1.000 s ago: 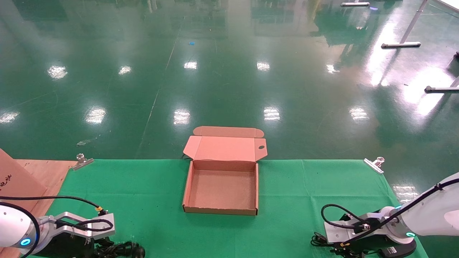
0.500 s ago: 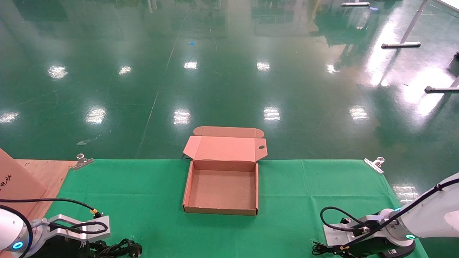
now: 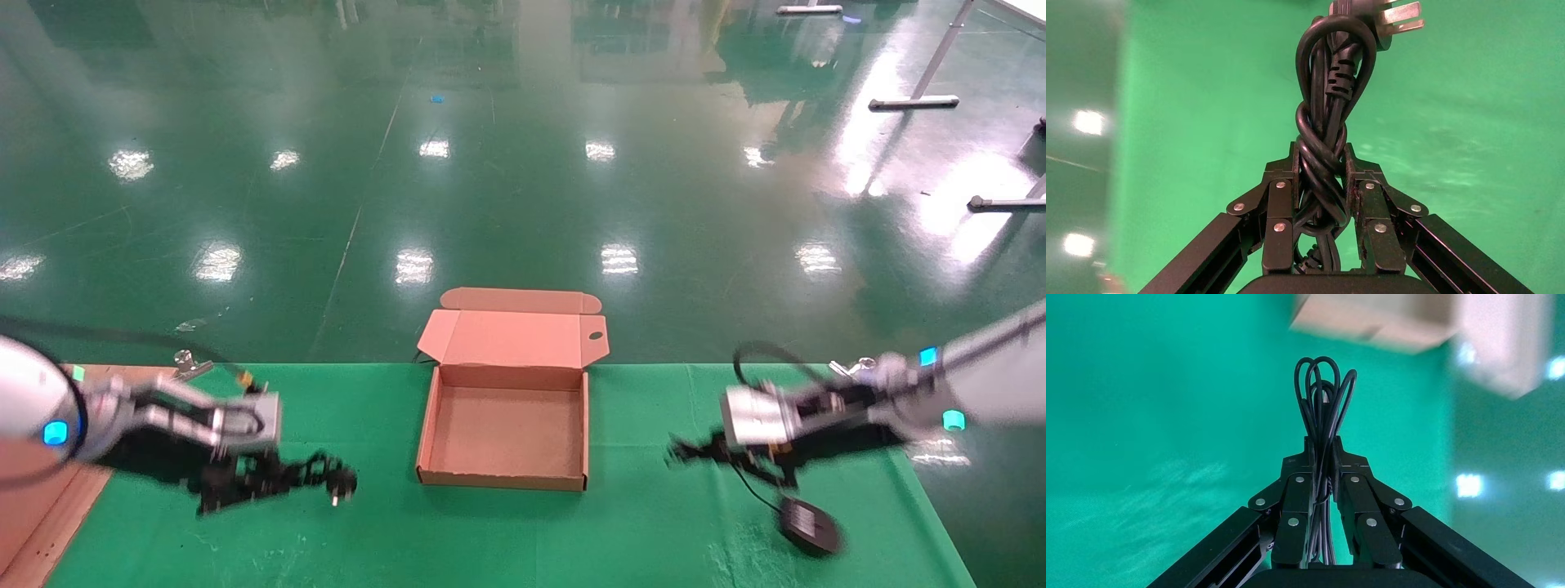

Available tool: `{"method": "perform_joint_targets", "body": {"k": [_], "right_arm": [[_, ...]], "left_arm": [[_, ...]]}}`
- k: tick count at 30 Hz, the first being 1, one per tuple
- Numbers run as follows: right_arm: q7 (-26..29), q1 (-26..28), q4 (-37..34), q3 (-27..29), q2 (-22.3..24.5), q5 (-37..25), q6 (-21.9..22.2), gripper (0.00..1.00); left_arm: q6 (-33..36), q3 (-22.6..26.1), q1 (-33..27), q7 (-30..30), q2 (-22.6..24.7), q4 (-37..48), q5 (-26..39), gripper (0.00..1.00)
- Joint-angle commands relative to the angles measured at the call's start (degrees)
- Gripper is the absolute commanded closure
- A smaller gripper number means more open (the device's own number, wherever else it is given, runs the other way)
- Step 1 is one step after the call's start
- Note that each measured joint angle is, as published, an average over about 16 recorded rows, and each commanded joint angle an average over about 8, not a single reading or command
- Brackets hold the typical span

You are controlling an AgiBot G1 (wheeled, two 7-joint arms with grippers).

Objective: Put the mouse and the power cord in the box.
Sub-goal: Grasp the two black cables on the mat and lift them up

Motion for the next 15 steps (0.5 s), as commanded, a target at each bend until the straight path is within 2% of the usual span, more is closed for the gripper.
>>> {"method": "perform_joint_targets", "body": {"k": [1,8,12,15], "right_arm": [[0.0,2.3,0.6,0.5,-0.3,0.7,-1.9,1.00],[3.9,9.4,1.5,2.0,-5.1,2.9,-3.4,1.00],[6.2,12.3,2.3,2.6,-8.7,3.9,-1.6,1.00],[7.7,12.2,4.0,2.5,-10.5,4.4,1.0,1.00]], "left_arm": [[1.4,0.6,-2.7,0.2,0.7,-1.1,0.8,1.00],[-1.2,0.6,-10.6,1.6,5.1,-2.4,1.3,1.00],[-7.5,0.4,-12.9,2.7,8.2,-2.4,1.5,1.00],[-12.5,0.0,-12.9,3.4,10.2,-1.7,1.1,1.00]]}}
